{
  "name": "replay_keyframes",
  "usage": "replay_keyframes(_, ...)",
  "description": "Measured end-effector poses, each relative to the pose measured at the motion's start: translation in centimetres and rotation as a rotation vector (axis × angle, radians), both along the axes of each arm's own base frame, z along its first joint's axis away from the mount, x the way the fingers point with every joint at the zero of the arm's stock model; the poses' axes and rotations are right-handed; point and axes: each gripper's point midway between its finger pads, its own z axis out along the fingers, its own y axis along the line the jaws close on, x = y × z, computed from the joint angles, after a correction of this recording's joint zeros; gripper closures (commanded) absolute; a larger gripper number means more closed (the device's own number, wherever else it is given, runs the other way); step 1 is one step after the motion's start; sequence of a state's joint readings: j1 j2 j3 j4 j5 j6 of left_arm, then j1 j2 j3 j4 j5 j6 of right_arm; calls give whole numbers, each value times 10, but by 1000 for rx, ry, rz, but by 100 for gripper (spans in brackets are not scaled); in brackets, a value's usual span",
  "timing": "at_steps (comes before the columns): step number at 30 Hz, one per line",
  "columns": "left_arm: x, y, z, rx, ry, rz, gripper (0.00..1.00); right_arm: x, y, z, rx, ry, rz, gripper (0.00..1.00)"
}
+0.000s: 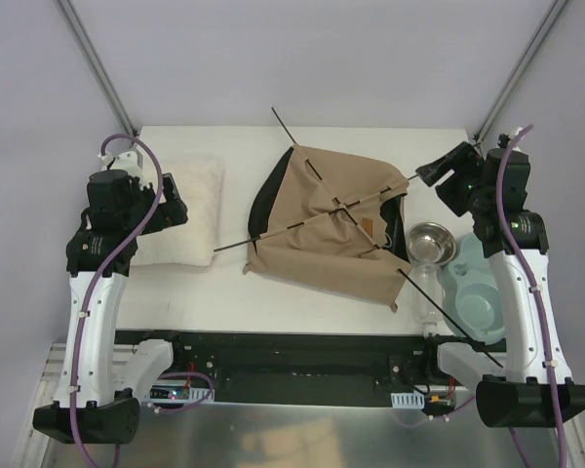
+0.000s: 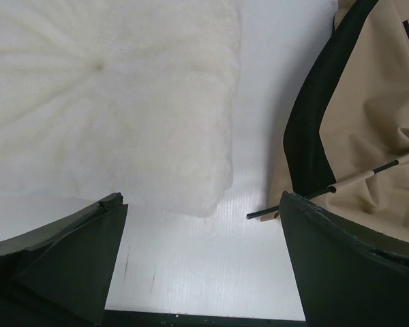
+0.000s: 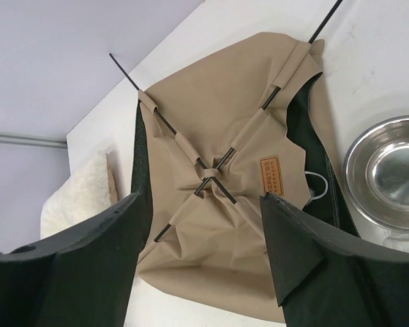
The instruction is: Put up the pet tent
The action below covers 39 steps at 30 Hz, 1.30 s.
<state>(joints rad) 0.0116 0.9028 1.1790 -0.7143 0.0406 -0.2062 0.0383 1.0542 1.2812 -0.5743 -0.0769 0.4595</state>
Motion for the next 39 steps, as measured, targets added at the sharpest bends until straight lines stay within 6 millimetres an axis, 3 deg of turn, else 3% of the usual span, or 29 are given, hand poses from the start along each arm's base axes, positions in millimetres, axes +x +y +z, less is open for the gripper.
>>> replay_keyframes(9,-2,-9,-8,-44,-2,-28,1,-14,14,4,27,-25,77,23)
replay_keyframes(16,-9,-32,-12,-122,6,-132,1,-30,53,0,91,-23,214,27)
replay_keyframes(28,-21,-61,-6,-268,9,-228,1,-82,160,-49,333,109,312,38)
replay_keyframes(33,-27,-64,-2,-313,2,-211,1,-89,215,-70,381,211,292,49)
replay_keyframes(39,-30,-64,-7,-349,17,-171,1,-91,285,-93,400,321,265,48)
